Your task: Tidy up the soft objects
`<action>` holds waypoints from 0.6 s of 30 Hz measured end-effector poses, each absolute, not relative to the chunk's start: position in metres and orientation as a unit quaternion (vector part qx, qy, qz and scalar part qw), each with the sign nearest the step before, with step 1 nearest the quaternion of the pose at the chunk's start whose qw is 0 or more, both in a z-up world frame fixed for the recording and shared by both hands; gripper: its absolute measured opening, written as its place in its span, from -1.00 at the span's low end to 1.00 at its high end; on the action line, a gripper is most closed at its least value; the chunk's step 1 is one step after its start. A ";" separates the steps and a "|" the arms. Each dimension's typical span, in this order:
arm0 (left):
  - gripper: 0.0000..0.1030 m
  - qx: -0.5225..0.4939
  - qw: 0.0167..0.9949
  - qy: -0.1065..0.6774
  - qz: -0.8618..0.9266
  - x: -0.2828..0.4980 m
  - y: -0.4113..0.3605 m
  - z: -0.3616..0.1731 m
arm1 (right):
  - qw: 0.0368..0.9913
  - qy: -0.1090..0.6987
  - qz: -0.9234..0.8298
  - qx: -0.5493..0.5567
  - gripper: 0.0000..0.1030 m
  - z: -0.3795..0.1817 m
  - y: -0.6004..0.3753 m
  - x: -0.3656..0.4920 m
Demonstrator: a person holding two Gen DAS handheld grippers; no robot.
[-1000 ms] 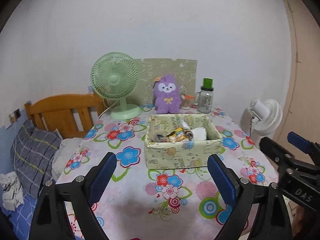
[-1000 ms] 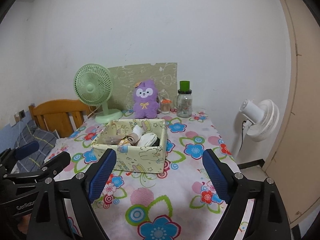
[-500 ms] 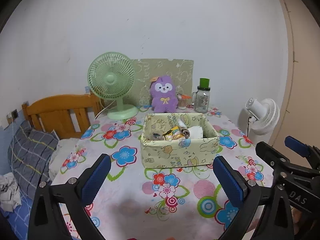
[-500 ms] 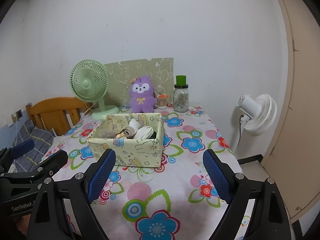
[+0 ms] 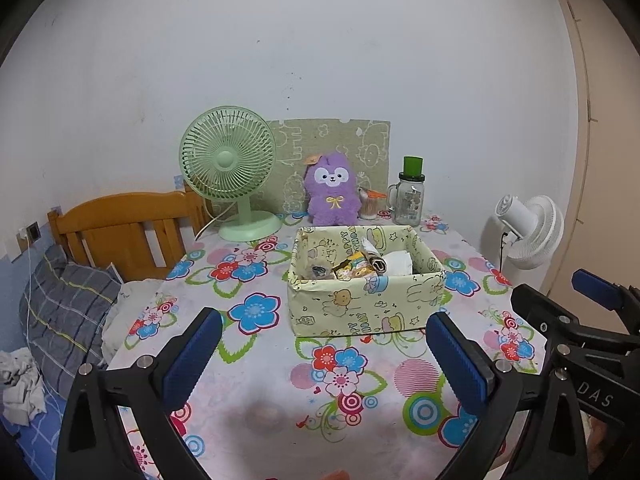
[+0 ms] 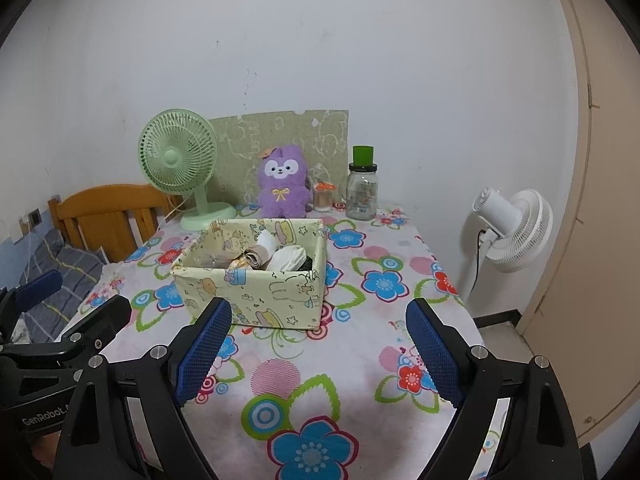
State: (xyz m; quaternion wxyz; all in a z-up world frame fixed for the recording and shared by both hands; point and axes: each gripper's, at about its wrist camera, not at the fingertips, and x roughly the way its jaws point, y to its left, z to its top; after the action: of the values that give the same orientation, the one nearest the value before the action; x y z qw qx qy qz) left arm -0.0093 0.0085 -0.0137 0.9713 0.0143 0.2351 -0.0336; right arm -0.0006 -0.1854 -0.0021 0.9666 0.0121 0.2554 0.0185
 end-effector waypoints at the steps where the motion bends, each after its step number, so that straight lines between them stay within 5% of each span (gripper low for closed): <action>1: 0.99 0.015 0.971 0.236 -0.033 -0.009 0.008 -0.013 | 0.967 0.256 0.018 0.012 0.76 -0.002 -0.185 -0.001; 18: 1.00 0.001 0.969 0.243 -0.039 -0.007 0.012 -0.014 | 0.968 0.248 0.025 0.018 0.81 -0.001 -0.185 -0.004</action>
State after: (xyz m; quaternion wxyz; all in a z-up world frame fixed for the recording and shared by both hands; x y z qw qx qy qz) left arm -0.0071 0.0120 -0.0142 0.9692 0.0010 0.2433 -0.0388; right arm -0.0038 -0.1845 -0.0010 0.9683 0.0178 0.2481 0.0246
